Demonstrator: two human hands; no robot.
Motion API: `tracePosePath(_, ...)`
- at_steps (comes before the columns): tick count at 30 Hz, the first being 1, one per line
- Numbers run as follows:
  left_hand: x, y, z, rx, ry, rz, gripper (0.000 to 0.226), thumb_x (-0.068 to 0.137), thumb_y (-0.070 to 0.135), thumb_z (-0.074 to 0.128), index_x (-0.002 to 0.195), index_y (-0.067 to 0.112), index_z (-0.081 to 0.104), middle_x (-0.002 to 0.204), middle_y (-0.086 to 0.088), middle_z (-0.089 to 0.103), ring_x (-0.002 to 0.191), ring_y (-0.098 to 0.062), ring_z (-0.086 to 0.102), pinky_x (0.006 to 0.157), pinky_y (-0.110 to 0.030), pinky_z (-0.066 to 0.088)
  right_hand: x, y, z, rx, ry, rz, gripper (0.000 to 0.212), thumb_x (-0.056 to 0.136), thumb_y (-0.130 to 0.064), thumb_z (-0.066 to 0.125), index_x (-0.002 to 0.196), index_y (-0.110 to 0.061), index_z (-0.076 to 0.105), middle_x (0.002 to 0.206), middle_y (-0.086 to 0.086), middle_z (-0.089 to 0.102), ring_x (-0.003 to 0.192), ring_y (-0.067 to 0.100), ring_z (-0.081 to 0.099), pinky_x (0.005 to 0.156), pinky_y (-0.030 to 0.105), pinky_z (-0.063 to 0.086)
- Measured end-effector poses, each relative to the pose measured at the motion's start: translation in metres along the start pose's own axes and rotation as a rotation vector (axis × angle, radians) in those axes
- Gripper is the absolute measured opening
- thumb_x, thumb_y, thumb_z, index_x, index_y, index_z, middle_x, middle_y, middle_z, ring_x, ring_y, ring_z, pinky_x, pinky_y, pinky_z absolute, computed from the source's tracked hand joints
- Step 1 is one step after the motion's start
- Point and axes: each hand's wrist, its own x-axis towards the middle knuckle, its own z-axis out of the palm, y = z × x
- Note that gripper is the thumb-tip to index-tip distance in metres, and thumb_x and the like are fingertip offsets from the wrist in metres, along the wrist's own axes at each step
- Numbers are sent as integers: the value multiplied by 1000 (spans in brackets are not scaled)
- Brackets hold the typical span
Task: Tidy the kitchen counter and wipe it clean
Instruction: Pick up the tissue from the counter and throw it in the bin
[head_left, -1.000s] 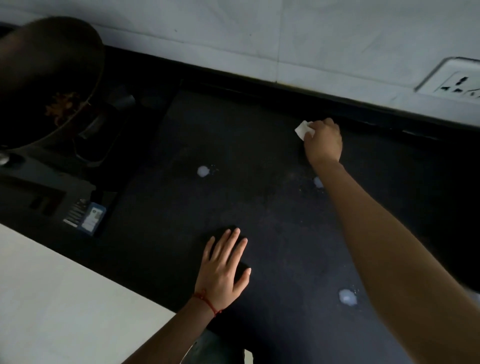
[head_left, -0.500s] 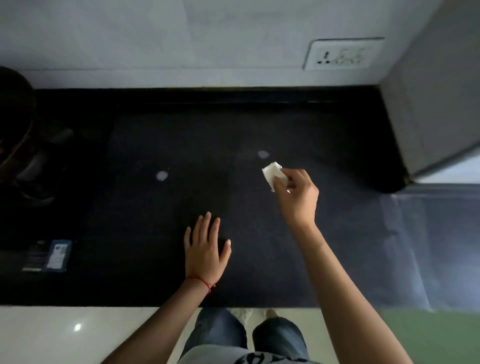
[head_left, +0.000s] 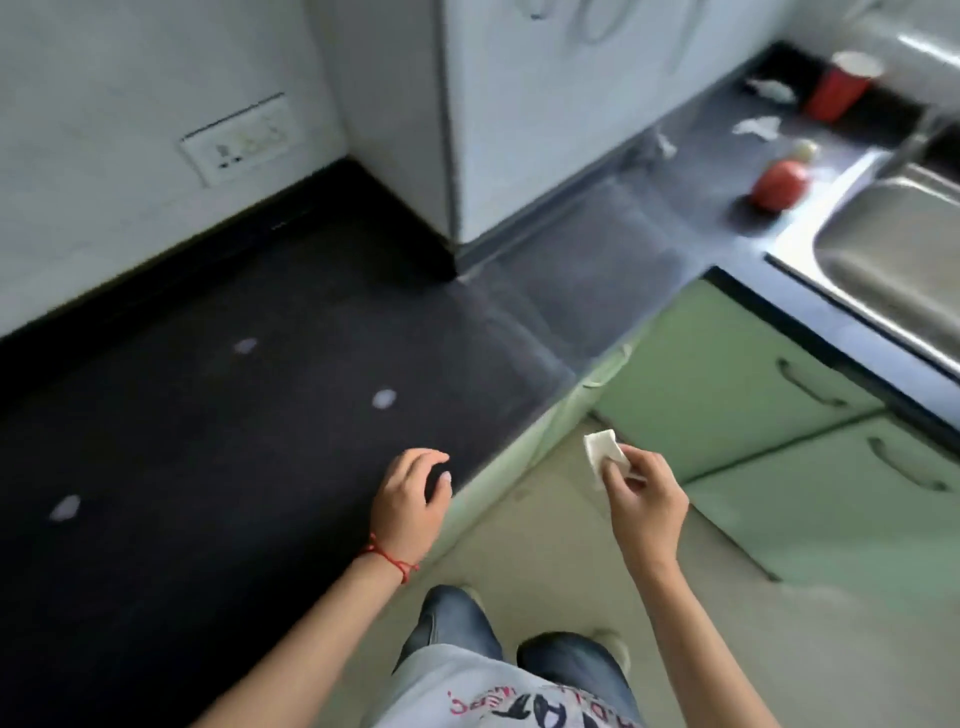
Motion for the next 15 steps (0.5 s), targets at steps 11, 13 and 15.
tracePosePath(11,-46,163,181,289,-1079,16,29,88,28,56,109,9,64,114,-9,67,108,-21,59,90,-23,42,-74,189,-254,-103,452,575,13,80,-5,61,90,-4,69,81,5,59,75,23,53,69,25,34)
tracePosePath(13,-68,194,216,293,-1120,7,27,87,27,57,106,9,66,112,-9,68,107,-21,60,89,-24,43,-101,220,-295,-96,526,681,11,81,-6,60,88,-5,68,80,5,57,76,24,52,69,26,34)
tracePosePath(15,-91,224,250,287,-1167,1,25,87,25,57,103,8,67,111,-9,69,106,-22,61,89,-24,43,-128,247,-330,-69,594,796,11,81,-4,57,85,-5,67,80,10,57,76,29,53,67,28,33)
